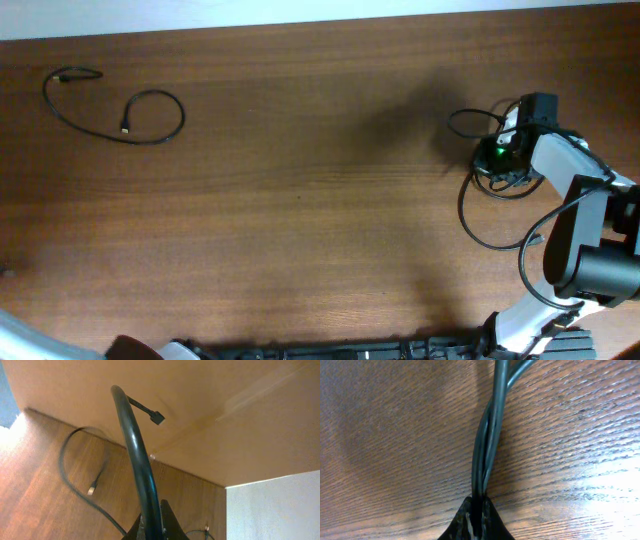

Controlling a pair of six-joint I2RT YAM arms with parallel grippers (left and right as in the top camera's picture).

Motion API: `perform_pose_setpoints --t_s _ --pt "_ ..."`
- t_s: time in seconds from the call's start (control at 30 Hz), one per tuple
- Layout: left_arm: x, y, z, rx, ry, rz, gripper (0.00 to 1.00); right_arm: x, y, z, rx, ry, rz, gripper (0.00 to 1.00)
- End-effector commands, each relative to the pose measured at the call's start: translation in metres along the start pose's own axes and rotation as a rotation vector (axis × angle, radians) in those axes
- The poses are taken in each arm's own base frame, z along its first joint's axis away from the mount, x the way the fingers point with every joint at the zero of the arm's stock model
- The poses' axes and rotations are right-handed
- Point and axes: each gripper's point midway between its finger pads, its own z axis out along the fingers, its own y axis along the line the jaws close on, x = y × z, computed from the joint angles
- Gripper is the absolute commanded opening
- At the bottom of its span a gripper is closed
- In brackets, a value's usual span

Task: Untangle cables
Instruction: 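Pull the held cable away with the left gripper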

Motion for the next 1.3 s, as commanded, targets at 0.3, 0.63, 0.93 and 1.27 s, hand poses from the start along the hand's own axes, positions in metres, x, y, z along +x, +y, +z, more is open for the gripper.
perform_pose_setpoints --t_s 0.3,0.63,0.93,1.27 --pt "0.199 0.024 0.127 -0.369 0.624 -0.028 0.00 0.102 0.145 0.042 -0.061 0.106 -0.497 0.04" --pt "0.242 0.076 0.141 -0.592 0.809 0.071 0.99 0.164 0.261 0.003 -0.553 0.242 -0.704 0.04" --pt "0.207 -0.046 -0.027 0.196 0.783 0.356 0.99 0.127 0.327 -0.079 -0.488 0.077 -0.856 0.69" --pt "0.528 -0.005 -0.200 0.313 0.975 1.176 0.99 -0.030 0.098 -0.186 0.294 -0.040 -0.292 0.99"
